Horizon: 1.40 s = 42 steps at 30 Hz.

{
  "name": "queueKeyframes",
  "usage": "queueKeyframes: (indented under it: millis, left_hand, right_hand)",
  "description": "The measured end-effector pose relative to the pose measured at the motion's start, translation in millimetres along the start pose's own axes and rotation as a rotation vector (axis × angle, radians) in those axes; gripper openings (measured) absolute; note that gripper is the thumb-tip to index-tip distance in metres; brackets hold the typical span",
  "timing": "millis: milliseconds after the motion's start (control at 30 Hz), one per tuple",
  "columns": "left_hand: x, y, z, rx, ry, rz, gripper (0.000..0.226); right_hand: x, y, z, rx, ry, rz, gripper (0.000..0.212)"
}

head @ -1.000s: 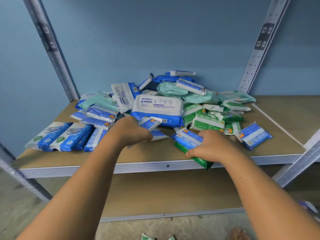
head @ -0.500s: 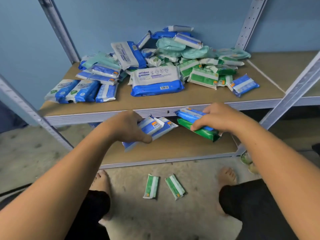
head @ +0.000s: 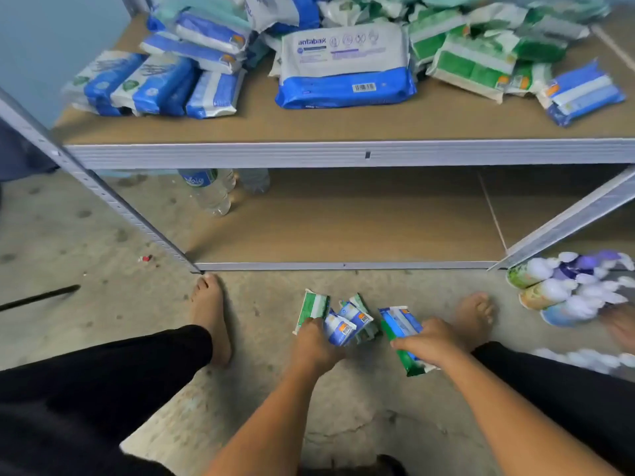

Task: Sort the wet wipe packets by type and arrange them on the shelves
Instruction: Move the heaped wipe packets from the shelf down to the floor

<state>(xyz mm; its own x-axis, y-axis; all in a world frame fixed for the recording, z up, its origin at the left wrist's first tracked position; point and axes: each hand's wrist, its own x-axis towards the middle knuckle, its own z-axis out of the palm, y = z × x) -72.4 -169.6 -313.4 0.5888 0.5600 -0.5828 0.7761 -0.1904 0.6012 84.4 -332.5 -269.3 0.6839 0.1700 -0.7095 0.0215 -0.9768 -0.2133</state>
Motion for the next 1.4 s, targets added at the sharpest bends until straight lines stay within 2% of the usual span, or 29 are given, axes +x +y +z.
queueKeyframes:
  millis: [167,300,367,467,600,700,767,867,967,1100,1233,1400]
  left_hand:
    - [21,-42,32,0.137,-0.016,-0.005,0.044]
    - [28,-53,43,0.141,-0.051,-0.057,0.043]
    - [30,-56,47,0.118,-0.048,-0.070,0.048]
    - [39,-59,49,0.040,0.024,-0.043,0.053]
    - [63,-64,50,0.101,0.093,-0.027,0.052]
    - [77,-51,46,0.118,0.140,0.028,0.064]
    - [85,-45,48,0.063,0.149,0.034,0.080]
    - [96,-43,54,0.049,0.145,0.041,0.096]
    - [99,-46,56,0.179,0.057,0.037,0.083]
    - [92,-38,43,0.192,0.070,0.018,0.058]
    - [81,-4,18,0.198,0.069,0.096,0.064]
    - [58,79,-19,0.198,0.146,0.331,0.063]
  right_hand:
    - [20,10,33,-0.249,-0.018,-0.015,0.043]
    - [38,12,53,-0.278,-0.022,0.000,0.041]
    - [46,14,65,-0.271,-0.019,-0.013,0.046]
    - [54,17,73,-0.315,0.091,-0.043,0.060]
    - [73,17,74,-0.291,0.208,-0.046,0.060]
    - [86,20,78,-0.296,0.271,-0.028,0.065]
    - [92,24,82,-0.296,0.305,-0.024,0.068]
    - [100,29,87,-0.265,0.280,-0.016,0.078]
    - [100,29,86,-0.265,0.199,-0.017,0.078]
    - [89,18,68,-0.262,0.206,-0.064,0.060]
    - [69,-1,40,-0.208,0.245,-0.149,0.046]
    - [32,-36,-31,-0.063,0.405,-0.295,0.051]
